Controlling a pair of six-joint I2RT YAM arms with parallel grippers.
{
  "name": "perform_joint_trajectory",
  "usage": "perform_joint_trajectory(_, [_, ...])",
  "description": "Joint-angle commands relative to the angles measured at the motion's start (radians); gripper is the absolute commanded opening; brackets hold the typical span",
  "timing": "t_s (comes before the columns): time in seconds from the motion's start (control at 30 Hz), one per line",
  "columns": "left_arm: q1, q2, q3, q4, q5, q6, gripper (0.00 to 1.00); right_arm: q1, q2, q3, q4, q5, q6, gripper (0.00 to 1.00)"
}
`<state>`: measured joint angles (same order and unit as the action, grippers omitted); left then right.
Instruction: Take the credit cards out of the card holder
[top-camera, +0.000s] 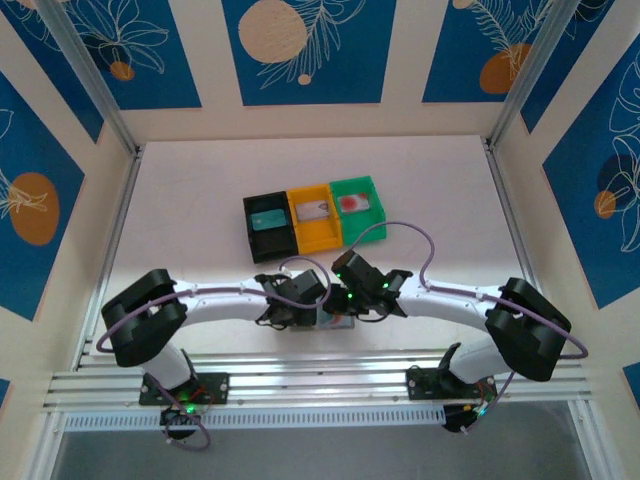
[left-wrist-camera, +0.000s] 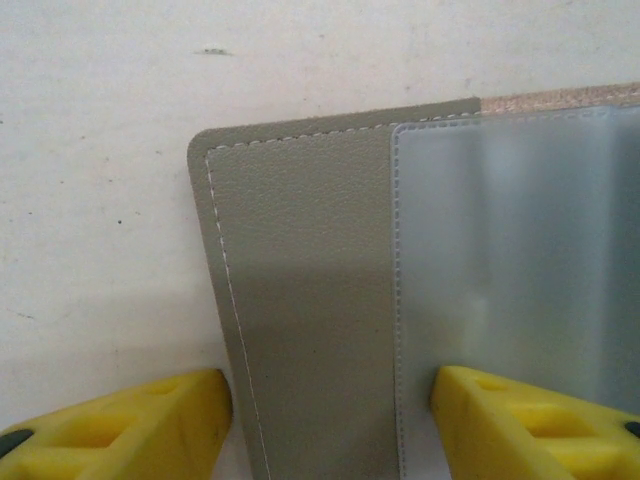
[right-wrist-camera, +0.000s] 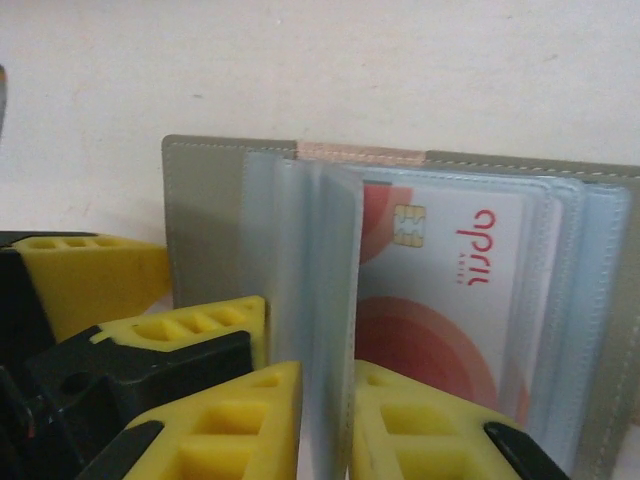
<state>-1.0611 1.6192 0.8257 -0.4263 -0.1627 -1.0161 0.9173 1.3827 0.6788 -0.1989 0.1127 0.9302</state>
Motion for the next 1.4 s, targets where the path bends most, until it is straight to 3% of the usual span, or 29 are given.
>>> perform_joint_trajectory(0.0, [-0.034, 0.085, -0.066, 0.050, 0.147, -0.028, 0.60, 0.005, -0.010, -0.017, 0.020, -0.041, 0.019, 0.18])
perform_joint_trajectory(0.3, [-0.028, -0.017, -0.060, -0.068, 0.064, -0.001, 0.60, 0.005, -0.023, -0.018, -0.003, -0.023, 0.017, 0.17])
perform_joint_trajectory(0.7, [-0.009, -0.234, -0.076, -0.213, -0.054, 0.005, 0.62, 0.001, -0.028, -0.013, -0.011, -0.021, 0.019, 0.24])
perform_joint_trajectory(1.37, [0.032, -0.576, -0.173, -0.294, -0.140, -0.042, 0.63, 0.050, 0.017, 0.072, -0.009, -0.052, 0.025, 0.34])
